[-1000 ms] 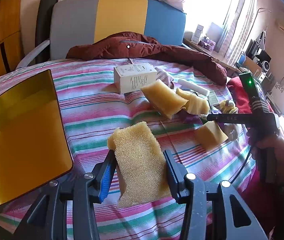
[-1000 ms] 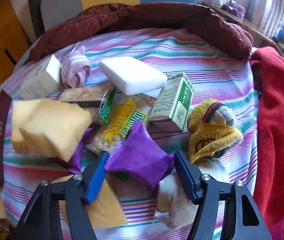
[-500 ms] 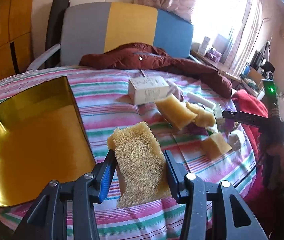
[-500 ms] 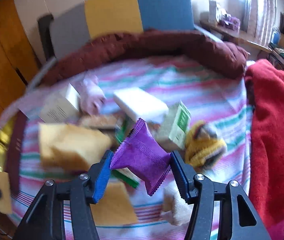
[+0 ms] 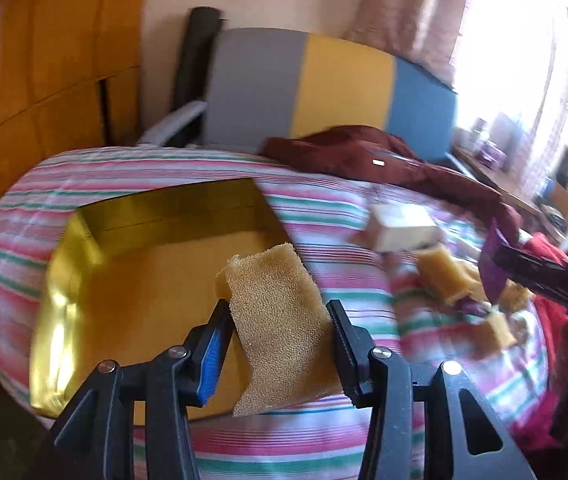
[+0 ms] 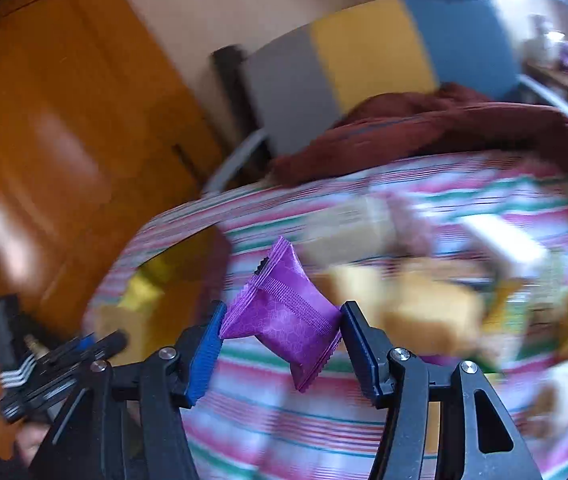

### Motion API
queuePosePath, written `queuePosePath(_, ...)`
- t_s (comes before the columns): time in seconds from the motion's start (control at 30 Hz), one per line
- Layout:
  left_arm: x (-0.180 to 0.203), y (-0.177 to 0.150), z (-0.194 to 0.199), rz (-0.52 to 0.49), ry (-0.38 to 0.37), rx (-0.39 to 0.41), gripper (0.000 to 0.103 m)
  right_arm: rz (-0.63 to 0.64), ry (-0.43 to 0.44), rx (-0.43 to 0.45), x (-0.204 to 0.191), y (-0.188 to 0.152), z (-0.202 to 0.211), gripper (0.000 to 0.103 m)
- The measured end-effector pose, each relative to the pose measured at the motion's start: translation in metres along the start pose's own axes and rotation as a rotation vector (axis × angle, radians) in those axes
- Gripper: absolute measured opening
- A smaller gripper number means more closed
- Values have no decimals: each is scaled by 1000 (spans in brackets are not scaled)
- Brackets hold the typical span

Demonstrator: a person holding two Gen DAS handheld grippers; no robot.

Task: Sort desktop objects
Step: 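Carry both items to the gold tray and open both tools to release them, then move both open tools back over the pile of objects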

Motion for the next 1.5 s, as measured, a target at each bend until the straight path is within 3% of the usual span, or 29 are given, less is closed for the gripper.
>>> queuePosePath(0.17, -57, -5, 2, 57, 125, 2, 48, 10, 230, -71, -87, -14, -43, 59)
queuePosePath(0.3, -99, -15, 4, 92, 213, -5, 48, 15, 321, -166, -142, -33, -85, 59)
queuePosePath(0.5, -142, -30, 5, 149, 309, -35, 51, 22, 369, -256, -193, -53, -131, 60)
queuePosePath(0.63, -159, -38, 6, 198, 313, -57, 54, -10, 394, -320, -209, -64, -159, 63)
queuePosePath(0.8, -172, -43, 8, 221, 351, -66, 54, -64, 425, -365, -208, -76, -170, 77)
queuePosePath(0.97, -177, -45, 13, 241, 352, -47, 55, -61, 406, -344, -200, -75, -157, 83)
queuePosePath(1.13, -170, -38, 19, 234, 340, -26, 55, 37, 318, -278, -195, -68, -138, 89)
queuePosePath(1.27, -157, -26, 34, 188, 346, 37, 55, 131, 236, -210, -189, -60, -119, 96)
queuePosePath(1.5, -127, -10, 40, 177, 233, 83, 55, 259, 32, -105, -156, -43, -93, 102)
Point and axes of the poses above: each gripper's, at about its wrist camera, not at the fingertips, and z roughly against the way its jaws point, x to its right, y to its top, the point moved 7 cm from there along -z, roughly the way its jaws point, and after that the axes turned 3 degrees about x, right-handed, at the moved point
